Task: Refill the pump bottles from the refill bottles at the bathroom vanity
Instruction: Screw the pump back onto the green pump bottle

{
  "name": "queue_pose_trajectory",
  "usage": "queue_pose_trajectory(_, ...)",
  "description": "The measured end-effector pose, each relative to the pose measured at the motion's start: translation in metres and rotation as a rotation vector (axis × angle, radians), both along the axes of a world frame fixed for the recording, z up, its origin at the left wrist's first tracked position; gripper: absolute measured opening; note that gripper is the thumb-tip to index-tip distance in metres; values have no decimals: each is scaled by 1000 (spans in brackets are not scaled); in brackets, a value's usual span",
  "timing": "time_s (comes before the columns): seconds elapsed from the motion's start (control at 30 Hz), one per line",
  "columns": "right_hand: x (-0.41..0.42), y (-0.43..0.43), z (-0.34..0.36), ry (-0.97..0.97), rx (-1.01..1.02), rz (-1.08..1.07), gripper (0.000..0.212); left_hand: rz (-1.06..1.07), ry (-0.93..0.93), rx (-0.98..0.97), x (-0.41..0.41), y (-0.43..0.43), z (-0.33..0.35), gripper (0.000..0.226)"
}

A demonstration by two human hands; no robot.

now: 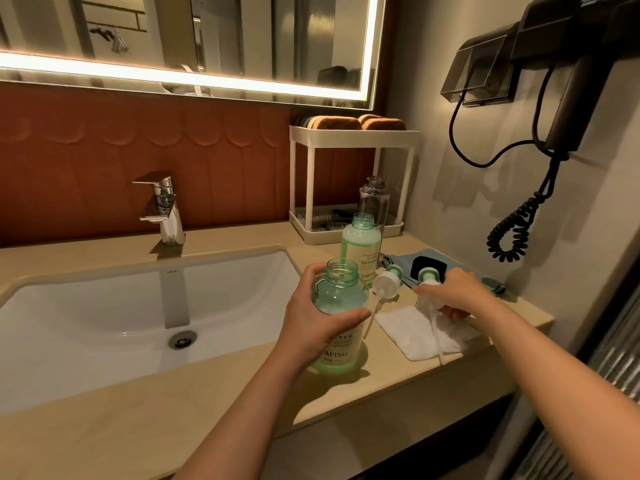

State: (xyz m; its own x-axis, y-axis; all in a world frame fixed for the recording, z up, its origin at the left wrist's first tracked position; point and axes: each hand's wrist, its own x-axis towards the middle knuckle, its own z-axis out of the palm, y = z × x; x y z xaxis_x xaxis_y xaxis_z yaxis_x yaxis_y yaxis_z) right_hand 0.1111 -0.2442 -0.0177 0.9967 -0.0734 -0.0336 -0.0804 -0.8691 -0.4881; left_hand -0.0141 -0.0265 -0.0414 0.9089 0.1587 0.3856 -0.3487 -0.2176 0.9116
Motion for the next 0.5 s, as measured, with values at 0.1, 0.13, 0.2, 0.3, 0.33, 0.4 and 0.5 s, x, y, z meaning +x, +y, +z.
queue_pose_trajectory(0.1, -4, -4, 5, -32, 153, -65, 42, -1, 2, -2, 0, 0, 0, 66)
queue_pose_trajectory(0.13, -5, -6, 8, -47, 212, -85, 41, 0, 3, -2, 0, 0, 0, 66)
queue_pose_trajectory(0.2, -8, -9, 14, -68, 321, -111, 42, 3, 2, 1, 0, 0, 0, 66)
queue_pose_trajectory(0.3, -13, -11, 24, -77, 599, -112, 39, 7, 6, 6, 0, 0, -1, 68)
queue_pose_trajectory(0.33, -15, -10, 27, -58, 732, -103, 37, 9, 6, 5, 1, 0, -1, 69)
queue_pose_trajectory(0.4, -22, -4, 34, -33, 948, -92, 31, 18, 7, 4, 1, 0, -3, 69)
queue_pose_trajectory(0.5, -35, 9, 44, -18, 1255, -60, 19, 24, 3, 4, 1, -1, -3, 68)
